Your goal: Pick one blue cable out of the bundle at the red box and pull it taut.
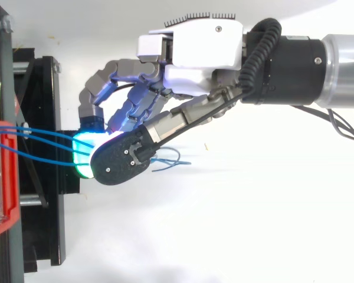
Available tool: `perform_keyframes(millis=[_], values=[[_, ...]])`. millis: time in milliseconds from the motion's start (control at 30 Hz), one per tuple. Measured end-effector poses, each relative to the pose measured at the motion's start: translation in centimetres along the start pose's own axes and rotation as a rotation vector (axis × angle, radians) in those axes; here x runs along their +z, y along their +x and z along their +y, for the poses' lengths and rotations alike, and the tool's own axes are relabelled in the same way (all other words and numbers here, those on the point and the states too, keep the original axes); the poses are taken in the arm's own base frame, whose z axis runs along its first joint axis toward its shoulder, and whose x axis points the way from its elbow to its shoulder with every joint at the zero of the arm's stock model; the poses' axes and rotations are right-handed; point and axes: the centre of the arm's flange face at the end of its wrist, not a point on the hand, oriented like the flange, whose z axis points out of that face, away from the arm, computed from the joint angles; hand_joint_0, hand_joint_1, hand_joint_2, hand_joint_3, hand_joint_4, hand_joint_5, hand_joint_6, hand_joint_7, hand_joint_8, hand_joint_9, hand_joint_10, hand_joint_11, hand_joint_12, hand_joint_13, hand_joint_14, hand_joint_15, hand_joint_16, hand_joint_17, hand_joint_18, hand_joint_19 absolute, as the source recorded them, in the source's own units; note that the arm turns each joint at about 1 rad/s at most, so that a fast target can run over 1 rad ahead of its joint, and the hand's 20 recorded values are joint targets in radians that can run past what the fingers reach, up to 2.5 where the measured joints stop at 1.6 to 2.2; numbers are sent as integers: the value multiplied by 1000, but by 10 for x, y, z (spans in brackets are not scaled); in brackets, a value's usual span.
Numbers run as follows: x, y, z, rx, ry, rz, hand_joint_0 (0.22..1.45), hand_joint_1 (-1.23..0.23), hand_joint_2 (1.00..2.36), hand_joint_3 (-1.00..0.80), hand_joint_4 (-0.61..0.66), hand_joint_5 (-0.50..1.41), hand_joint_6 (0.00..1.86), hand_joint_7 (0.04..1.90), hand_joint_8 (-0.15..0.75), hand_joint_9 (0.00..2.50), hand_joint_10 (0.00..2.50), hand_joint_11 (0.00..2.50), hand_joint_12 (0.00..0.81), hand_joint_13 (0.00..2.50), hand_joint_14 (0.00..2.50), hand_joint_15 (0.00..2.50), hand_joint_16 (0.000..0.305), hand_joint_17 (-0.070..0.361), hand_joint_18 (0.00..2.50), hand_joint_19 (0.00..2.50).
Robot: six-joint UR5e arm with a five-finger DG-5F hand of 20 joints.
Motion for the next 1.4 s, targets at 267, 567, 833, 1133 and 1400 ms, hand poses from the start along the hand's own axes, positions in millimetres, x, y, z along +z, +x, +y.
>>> perform_keyframes(millis=[267,567,833,1133,1400], values=[[0,0,0,-1,1,0,768,-853,1000,-500,-60,-189,964,1033,311,1018,10,1156,384,1047,23,679,50,113,691,188],[0,-1,-1,-1,2,3,727,-886,1000,-500,22,-186,966,952,306,1039,8,1218,386,1047,22,685,51,114,694,187],[0,-1,-1,-1,2,4,654,-942,1000,-500,49,-185,963,943,307,1044,8,1226,384,1038,23,690,51,115,688,201],[0,-1,0,-4,-3,4,678,-948,1000,-500,52,-198,966,925,292,999,6,1241,378,1024,23,694,51,115,687,191],[1,-1,1,-5,-9,7,486,-819,1000,-500,100,-197,967,868,338,1037,2,1232,418,1053,23,703,59,132,715,253]])
